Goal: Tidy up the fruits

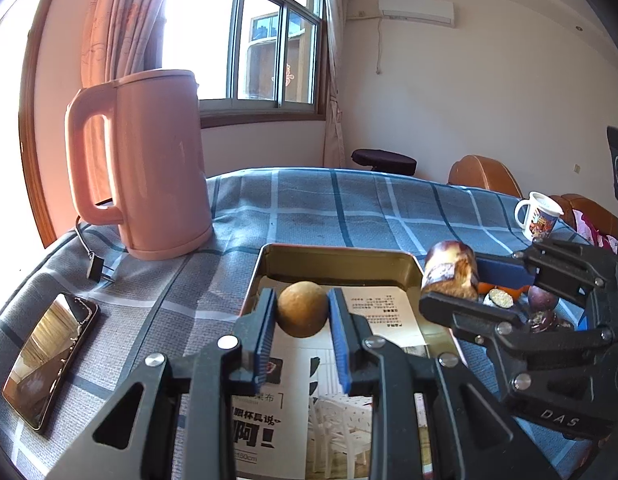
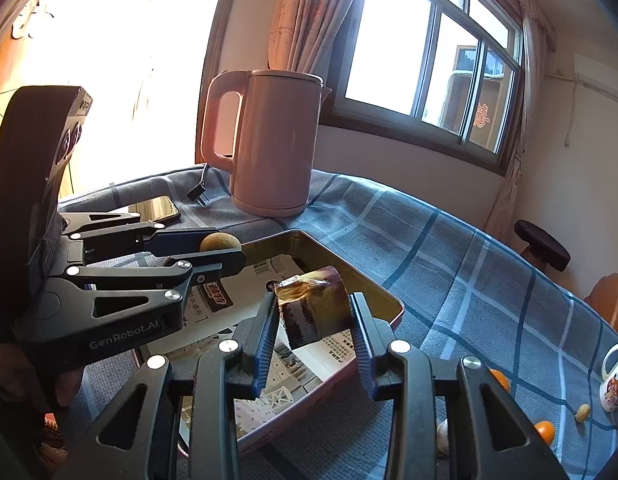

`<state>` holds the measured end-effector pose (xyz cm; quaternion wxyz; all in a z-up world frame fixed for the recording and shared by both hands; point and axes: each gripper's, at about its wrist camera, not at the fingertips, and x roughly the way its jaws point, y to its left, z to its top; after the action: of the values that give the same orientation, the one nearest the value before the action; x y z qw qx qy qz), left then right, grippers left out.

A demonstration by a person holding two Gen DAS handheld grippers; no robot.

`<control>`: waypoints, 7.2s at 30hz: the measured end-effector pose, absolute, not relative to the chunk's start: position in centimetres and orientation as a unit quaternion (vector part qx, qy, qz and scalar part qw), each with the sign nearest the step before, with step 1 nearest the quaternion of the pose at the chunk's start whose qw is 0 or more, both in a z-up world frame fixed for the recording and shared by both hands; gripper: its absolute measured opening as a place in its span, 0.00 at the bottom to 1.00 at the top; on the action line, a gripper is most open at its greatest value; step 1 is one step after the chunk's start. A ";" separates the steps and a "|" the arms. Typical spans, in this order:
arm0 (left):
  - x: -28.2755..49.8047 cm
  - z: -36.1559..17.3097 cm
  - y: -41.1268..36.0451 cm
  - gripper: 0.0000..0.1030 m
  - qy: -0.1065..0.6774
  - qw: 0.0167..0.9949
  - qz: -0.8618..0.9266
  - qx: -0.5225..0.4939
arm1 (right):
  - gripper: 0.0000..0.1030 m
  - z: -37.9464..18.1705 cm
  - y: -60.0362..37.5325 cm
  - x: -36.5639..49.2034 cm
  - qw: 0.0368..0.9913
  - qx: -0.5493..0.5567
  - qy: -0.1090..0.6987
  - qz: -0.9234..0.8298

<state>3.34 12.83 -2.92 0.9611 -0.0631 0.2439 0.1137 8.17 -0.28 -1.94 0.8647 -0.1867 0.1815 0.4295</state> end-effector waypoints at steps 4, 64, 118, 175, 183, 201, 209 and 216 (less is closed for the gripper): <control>3.7 -3.1 13.1 0.27 0.256 0.958 0.113 -0.064 | 0.37 -2.7 0.4 8.5 0.862 -0.190 0.192 0.429; 9.2 -3.3 -2.4 0.86 0.301 0.950 -0.069 -0.038 | 0.65 -6.6 -20.1 11.1 0.917 -0.089 0.315 0.228; 12.9 -5.0 -7.1 0.42 0.363 0.917 -0.161 -0.017 | 0.41 -6.2 -23.0 11.4 0.925 -0.049 0.301 0.227; 9.0 -2.4 -5.9 0.42 0.242 0.965 -0.103 -0.017 | 0.41 -4.6 -24.0 8.1 0.955 -0.039 0.187 0.226; 8.4 -2.2 -6.1 0.42 0.226 0.969 -0.095 -0.010 | 0.41 -4.5 -24.1 7.9 0.957 -0.038 0.176 0.225; 7.3 -1.8 -6.3 0.42 0.197 0.977 -0.084 -0.003 | 0.41 -4.3 -24.4 7.0 0.962 -0.035 0.150 0.225; 7.0 -1.6 -6.3 0.42 0.186 0.979 -0.079 0.001 | 0.41 -4.2 -24.4 6.8 0.963 -0.036 0.141 0.226; 6.7 -1.6 -6.4 0.42 0.177 0.981 -0.075 0.005 | 0.41 -4.1 -24.5 6.5 0.964 -0.036 0.134 0.227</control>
<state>6.74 -6.40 -1.58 0.9813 0.0049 0.1773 -0.0753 6.52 -24.47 -4.12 0.9641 -0.0363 0.1336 0.2267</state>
